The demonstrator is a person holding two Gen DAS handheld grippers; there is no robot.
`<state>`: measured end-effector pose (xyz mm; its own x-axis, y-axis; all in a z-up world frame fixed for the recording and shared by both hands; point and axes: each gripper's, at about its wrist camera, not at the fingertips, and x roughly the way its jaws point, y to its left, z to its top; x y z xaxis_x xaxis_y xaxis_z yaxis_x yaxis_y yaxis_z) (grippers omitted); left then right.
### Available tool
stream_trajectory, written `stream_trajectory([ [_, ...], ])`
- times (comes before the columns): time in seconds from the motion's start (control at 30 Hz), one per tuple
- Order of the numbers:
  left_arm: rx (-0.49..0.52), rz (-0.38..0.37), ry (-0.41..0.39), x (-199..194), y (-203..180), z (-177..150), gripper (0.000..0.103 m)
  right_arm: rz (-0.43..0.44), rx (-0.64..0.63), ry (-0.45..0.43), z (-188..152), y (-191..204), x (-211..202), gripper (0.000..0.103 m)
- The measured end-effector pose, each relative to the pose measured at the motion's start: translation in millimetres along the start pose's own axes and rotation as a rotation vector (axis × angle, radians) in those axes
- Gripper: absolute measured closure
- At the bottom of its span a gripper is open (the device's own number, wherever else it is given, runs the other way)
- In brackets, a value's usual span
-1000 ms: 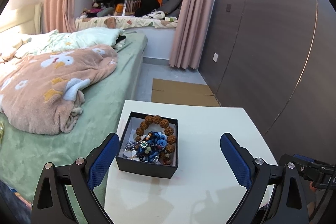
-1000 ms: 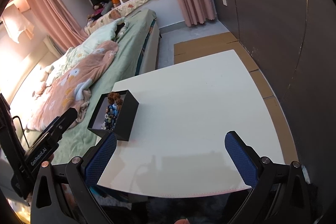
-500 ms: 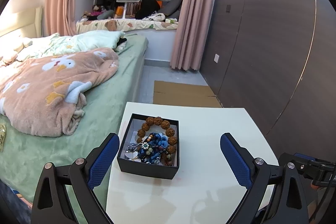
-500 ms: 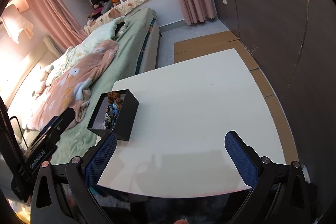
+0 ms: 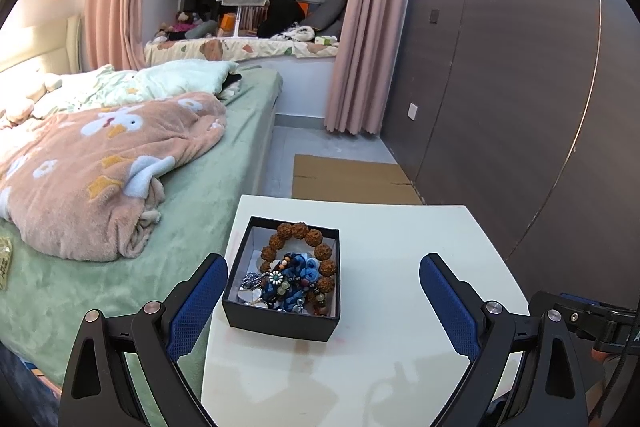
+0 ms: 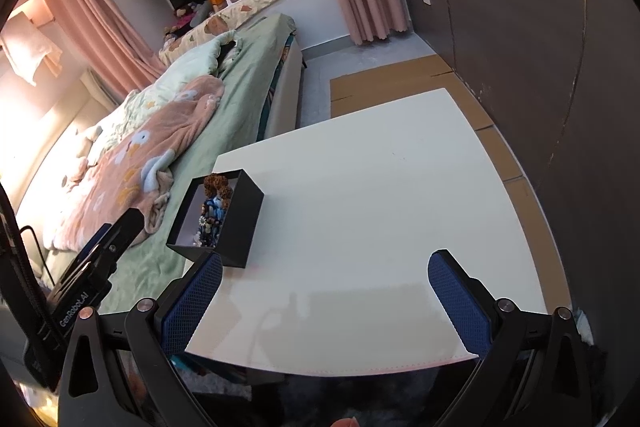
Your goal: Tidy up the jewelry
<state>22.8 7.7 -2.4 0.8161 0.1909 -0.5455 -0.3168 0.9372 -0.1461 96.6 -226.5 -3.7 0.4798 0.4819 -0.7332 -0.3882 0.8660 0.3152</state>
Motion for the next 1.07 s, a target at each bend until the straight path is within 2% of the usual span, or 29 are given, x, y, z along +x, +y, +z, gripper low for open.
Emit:
stream_trajectory([
  [1.07, 0.019, -0.006, -0.010, -1.6, 1.9, 3.7, 0.006, -0.016, 0.005, 0.020, -0.1, -0.2, 7.2, 0.000],
])
